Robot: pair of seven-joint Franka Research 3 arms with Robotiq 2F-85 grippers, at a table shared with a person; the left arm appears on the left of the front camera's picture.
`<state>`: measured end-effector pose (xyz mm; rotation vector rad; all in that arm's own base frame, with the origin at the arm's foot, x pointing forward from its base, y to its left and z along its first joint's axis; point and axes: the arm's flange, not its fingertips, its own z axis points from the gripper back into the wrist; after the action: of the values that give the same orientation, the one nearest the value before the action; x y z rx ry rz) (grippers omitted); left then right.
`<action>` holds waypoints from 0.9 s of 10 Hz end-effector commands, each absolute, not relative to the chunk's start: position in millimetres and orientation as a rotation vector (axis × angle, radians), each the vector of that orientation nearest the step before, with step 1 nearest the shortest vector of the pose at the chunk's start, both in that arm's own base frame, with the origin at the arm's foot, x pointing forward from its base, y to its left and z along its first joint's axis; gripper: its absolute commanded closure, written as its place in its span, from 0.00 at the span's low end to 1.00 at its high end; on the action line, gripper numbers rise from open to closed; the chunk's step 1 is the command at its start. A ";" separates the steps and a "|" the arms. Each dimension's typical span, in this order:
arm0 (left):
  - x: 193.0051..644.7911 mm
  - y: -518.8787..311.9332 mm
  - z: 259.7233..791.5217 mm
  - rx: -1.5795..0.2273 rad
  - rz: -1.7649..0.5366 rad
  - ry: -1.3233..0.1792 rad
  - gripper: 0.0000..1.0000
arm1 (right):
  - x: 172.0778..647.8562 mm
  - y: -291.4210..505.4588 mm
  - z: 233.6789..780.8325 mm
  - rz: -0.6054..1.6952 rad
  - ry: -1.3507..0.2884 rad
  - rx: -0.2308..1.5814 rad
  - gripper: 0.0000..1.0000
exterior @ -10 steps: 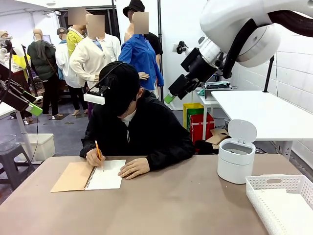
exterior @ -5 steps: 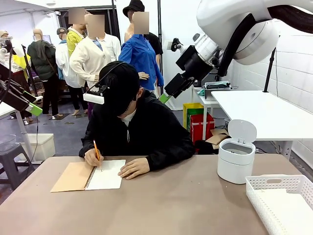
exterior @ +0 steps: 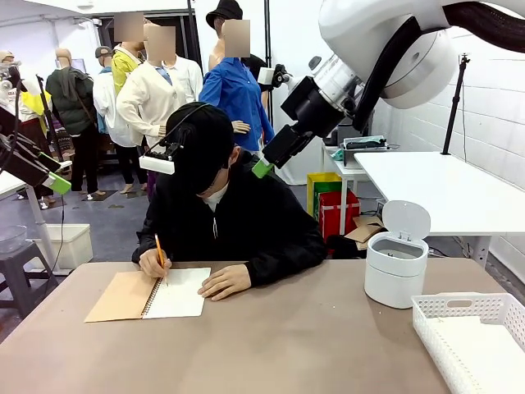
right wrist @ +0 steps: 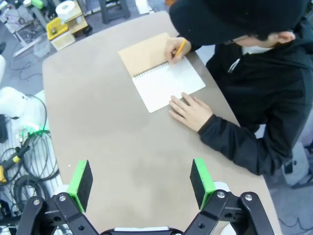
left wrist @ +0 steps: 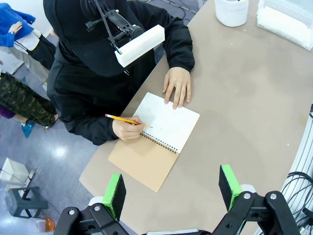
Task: Sort the paper based on its condition.
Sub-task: If a person hands you a paper, place it in the Organizing basket , and if it's crumpled, put it in the Trash can.
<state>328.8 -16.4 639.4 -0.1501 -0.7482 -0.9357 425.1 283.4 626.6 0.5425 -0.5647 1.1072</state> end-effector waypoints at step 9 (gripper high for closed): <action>329.3 -14.6 639.5 -0.163 -0.937 -0.753 0.00 | 412.7 294.9 625.3 1.139 -0.552 0.544 0.00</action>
<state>328.8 -16.4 639.4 -0.1501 -0.7483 -0.9357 411.7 295.0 625.8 0.5400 -0.5580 1.1374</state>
